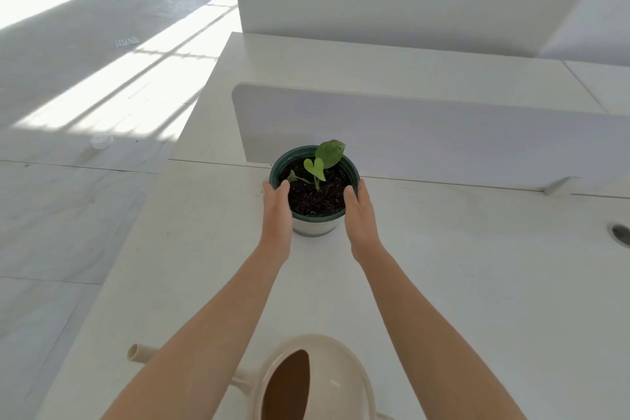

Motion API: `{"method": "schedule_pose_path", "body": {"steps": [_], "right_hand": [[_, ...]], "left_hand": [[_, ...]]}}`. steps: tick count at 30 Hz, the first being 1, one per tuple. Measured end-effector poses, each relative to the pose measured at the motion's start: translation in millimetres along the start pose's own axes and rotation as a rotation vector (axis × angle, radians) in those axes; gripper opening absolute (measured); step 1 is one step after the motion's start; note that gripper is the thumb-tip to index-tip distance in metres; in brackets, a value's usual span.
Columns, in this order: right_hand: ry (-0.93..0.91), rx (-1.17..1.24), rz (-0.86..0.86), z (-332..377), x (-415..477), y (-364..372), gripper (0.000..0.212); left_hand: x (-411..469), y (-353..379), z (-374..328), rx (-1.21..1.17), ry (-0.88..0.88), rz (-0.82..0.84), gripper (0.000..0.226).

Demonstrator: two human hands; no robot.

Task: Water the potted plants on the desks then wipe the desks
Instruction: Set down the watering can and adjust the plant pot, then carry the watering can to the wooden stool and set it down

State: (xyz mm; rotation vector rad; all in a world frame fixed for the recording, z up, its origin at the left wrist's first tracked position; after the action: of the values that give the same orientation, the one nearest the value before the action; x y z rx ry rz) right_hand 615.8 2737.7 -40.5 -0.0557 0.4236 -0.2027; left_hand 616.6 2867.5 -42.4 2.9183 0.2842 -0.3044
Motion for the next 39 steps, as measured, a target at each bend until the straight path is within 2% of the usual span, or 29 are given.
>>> {"method": "schedule_pose_path", "body": {"steps": [5,9,12,14,16,17,21,25,27,30,33,35,39], "right_hand": [[0.062,-0.07,0.017,10,12,-9,0.055],[0.068,-0.095,-0.005,9,-17,-32,0.059],[0.044,-0.098,0.008,-2,-64,-54,0.052],[0.059,-0.11,-0.01,-16,-100,-68,0.044],[0.068,-0.144,-0.032,-33,-134,-79,0.032],[0.066,-0.167,-0.04,-41,-151,-83,0.026],[0.074,-0.214,-0.037,-75,-202,-89,0.014],[0.125,-0.291,0.014,-111,-226,-84,0.024],[0.118,-0.356,0.015,-122,-231,-80,0.034],[0.067,-0.444,-0.001,-125,-235,-75,0.033],[0.056,-0.471,-0.024,-123,-235,-73,0.032],[0.065,-0.468,-0.048,-122,-235,-72,0.034],[0.088,-0.432,-0.108,-120,-240,-73,0.035]], "left_hand": [[-19,14,-2,0.004,0.035,-0.054,0.058],[-41,-5,-16,0.02,0.014,-0.052,0.062],[-86,-36,-38,0.002,0.109,-0.069,0.06],[-124,-61,-48,-0.001,0.209,-0.071,0.044],[-158,-90,-45,0.041,0.302,-0.127,0.02],[-175,-105,-39,0.054,0.33,-0.176,0.018],[-220,-152,-3,0.065,0.305,-0.357,0.032],[-227,-178,24,0.053,0.166,-0.506,0.029],[-219,-179,31,0.017,0.08,-0.469,0.02],[-206,-170,33,-0.021,-0.021,-0.297,0.036],[-200,-156,28,-0.049,-0.025,-0.177,0.03],[-197,-152,26,-0.068,-0.017,-0.164,0.022],[-195,-147,22,-0.098,-0.015,-0.115,0.02]]}}
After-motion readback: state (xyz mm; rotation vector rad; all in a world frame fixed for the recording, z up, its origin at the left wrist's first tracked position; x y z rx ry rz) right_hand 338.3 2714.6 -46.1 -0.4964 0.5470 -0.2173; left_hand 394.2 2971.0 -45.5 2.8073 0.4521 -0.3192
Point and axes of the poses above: each hand's wrist, its own x-axis towards the middle knuckle, its own y-axis out of the palm, z = x × y, the point moved 4 cm from there along x, towards the middle knuckle, and after that the axes turned 9 degrees about y, right-handed, at the moved point
